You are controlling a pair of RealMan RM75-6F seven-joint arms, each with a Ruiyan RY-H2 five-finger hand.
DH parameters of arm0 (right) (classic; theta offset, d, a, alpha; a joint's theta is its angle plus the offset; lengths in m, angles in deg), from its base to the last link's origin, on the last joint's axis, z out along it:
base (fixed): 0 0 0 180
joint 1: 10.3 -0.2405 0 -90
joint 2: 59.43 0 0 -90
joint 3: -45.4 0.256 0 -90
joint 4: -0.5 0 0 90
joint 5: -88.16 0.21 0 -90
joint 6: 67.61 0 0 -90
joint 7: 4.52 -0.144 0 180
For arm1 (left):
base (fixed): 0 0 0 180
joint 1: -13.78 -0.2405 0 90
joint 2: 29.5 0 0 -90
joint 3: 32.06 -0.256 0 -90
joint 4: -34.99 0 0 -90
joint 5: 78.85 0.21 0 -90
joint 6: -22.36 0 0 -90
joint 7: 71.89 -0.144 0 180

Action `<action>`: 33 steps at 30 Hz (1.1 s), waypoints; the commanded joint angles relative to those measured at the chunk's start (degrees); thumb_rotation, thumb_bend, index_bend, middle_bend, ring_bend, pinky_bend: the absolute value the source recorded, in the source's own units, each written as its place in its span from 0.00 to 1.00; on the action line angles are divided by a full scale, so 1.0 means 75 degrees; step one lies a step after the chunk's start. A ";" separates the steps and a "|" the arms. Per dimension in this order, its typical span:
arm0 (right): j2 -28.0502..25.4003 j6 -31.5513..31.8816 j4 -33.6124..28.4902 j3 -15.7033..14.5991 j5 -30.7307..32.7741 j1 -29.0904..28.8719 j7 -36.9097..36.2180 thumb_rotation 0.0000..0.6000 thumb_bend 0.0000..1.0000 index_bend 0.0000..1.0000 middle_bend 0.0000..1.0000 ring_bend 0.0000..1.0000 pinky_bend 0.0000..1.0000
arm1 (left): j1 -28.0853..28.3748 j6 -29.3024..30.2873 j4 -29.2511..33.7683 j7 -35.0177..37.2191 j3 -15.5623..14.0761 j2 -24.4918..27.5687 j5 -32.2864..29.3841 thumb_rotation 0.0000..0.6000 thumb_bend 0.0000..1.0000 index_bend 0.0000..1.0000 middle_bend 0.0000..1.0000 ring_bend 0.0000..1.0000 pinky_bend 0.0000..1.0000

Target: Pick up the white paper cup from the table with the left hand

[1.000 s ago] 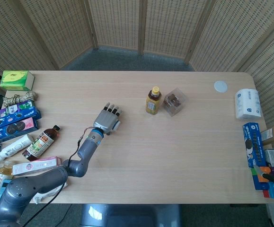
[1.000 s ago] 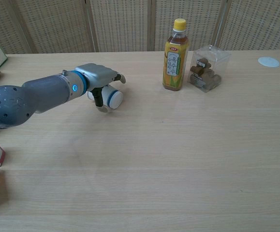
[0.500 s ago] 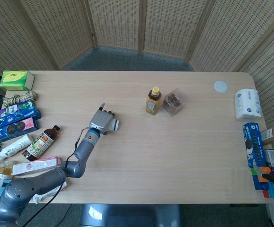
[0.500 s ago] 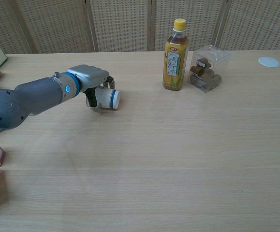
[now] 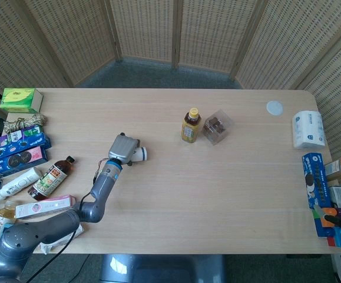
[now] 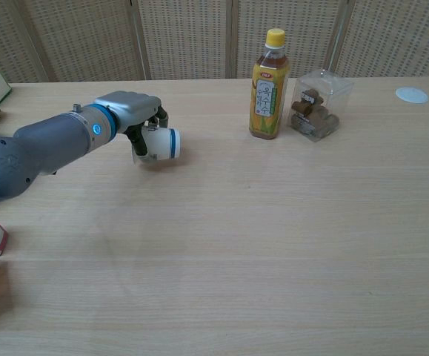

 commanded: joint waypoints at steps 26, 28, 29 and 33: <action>0.0369 -0.0003 0.0111 -0.0174 -0.0620 -0.0127 -0.0368 0.87 0.06 0.00 0.00 0.00 0.00 | -0.1760 0.3000 0.7003 0.0128 0.0749 0.4984 0.0367 1.00 0.23 0.46 0.54 0.57 0.27; 0.0365 0.0027 0.0060 -0.0171 -0.0656 -0.0126 -0.0356 0.87 0.06 0.00 0.00 0.00 0.00 | -0.1836 0.3051 0.7120 0.0238 0.0735 0.5121 0.0399 1.00 0.23 0.46 0.54 0.57 0.27; 0.0359 0.0041 0.0028 -0.0174 -0.0678 -0.0125 -0.0332 0.87 0.06 0.00 0.00 0.00 0.00 | -0.1867 0.3083 0.7157 0.0297 0.0726 0.5185 0.0433 1.00 0.23 0.46 0.54 0.56 0.27; 0.0343 0.0054 -0.0053 -0.0194 -0.0712 -0.0117 -0.0263 0.87 0.05 0.00 0.00 0.00 0.00 | -0.1920 0.3148 0.7232 0.0514 0.0718 0.5290 0.0523 1.00 0.23 0.46 0.54 0.56 0.27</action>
